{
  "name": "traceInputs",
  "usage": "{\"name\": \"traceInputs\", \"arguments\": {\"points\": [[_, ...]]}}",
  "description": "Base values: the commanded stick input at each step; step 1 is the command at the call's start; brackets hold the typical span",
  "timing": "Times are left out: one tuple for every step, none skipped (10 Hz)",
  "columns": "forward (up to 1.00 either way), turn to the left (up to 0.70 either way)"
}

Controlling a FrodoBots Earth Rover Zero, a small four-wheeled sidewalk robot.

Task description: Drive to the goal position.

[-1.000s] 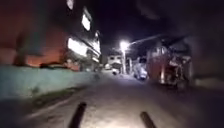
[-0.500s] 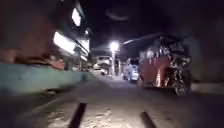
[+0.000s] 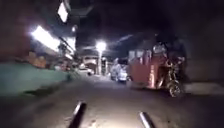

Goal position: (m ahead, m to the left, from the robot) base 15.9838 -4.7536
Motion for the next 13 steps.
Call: {"name": "traceInputs", "arguments": {"points": [[1.0,0.02],[1.0,0.02],[1.0,0.02],[1.0,0.02],[1.0,0.02],[1.0,0.02],[1.0,0.02],[1.0,0.02],[1.0,0.02],[1.0,0.02],[1.0,0.02],[1.0,0.02],[1.0,0.02]]}}
